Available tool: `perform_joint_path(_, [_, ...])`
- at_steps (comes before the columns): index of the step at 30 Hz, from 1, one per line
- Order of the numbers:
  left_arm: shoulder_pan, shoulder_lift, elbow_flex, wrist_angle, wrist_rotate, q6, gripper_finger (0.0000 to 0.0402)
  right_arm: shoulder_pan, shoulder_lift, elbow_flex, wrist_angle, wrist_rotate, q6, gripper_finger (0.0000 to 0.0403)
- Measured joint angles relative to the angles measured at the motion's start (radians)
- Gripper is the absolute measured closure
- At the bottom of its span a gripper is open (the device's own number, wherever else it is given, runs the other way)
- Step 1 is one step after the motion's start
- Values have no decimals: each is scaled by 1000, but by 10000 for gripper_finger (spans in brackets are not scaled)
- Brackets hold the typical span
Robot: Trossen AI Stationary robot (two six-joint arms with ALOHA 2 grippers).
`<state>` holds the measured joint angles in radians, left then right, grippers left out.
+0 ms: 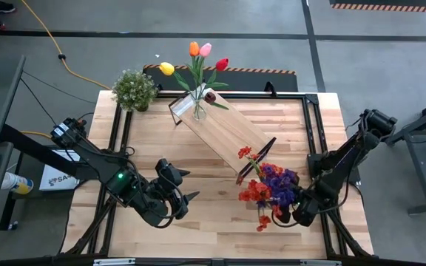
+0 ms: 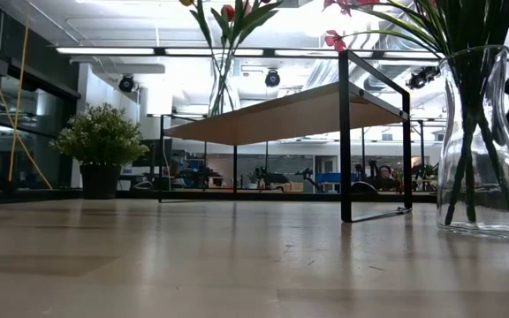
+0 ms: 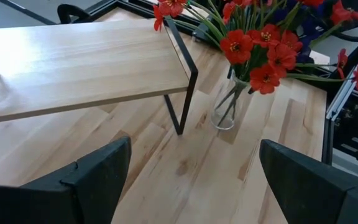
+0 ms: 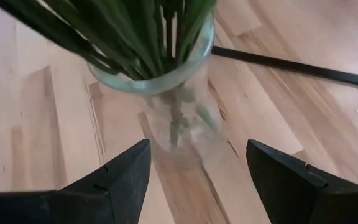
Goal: Pick and place flowers into a vace then onto a shelf
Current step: Put the transparent flower vase on the shelf
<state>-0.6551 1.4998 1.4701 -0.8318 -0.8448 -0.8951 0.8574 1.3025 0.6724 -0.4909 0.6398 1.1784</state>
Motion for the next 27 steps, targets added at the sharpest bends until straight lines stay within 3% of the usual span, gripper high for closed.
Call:
perform_joint_path(11, [0,0,0,-8,0,0,14,0,0,0,124,32,-86,149])
perform_joint_path(27, [0,0,0,-8,-1,0,14,0,0,0,123,44,-57,149])
